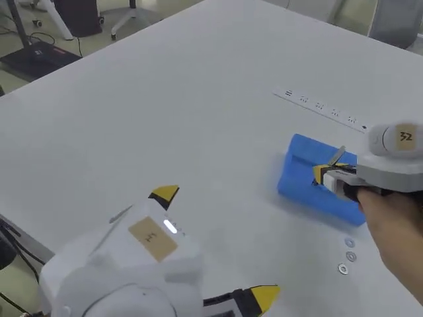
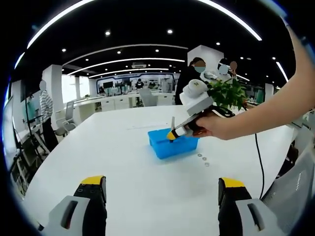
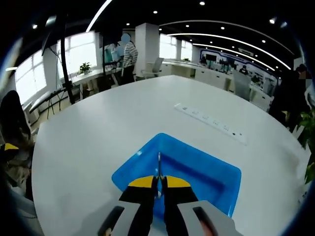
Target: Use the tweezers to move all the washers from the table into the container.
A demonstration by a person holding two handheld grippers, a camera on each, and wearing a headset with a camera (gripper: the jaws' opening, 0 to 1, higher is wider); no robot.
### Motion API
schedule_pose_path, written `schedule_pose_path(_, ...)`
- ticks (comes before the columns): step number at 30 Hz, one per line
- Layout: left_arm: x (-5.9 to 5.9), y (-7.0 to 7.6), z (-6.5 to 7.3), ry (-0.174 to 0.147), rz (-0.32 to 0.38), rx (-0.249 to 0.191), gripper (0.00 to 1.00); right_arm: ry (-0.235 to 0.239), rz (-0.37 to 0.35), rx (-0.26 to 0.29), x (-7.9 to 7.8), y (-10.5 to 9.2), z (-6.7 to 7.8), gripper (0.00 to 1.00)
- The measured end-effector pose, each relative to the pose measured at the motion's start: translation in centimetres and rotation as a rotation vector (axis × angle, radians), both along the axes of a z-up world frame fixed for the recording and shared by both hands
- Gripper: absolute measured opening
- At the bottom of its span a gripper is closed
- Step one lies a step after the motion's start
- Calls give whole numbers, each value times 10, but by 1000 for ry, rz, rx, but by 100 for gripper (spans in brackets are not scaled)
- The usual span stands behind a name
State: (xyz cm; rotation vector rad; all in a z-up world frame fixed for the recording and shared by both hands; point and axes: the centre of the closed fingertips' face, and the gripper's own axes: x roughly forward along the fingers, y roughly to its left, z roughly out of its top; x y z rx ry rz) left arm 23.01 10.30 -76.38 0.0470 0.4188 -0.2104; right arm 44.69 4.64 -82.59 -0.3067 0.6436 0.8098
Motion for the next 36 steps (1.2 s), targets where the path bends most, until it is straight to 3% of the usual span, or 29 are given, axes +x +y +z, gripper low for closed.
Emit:
schedule_pose_path(7,0,-2,0,0,-6,11,96,-2,6,-14,0,-2,-3,2)
schedule_pose_path(20,-1,-3,2,-7,-3,8,96,31,-17,18,0,-6,-1,4)
schedule_pose_path(26,-1,-2,2,-11,-2,6,96,5,-33,59,1,-9,18,4)
schedule_pose_path(30,-1,-3,2,-9,-8,13,96,-35,-42,93,-2,-13,38,4)
schedule_pose_path(36,-1,-2,3,-16,-5,14,97,-83,-53,133,-17,-30,64,4)
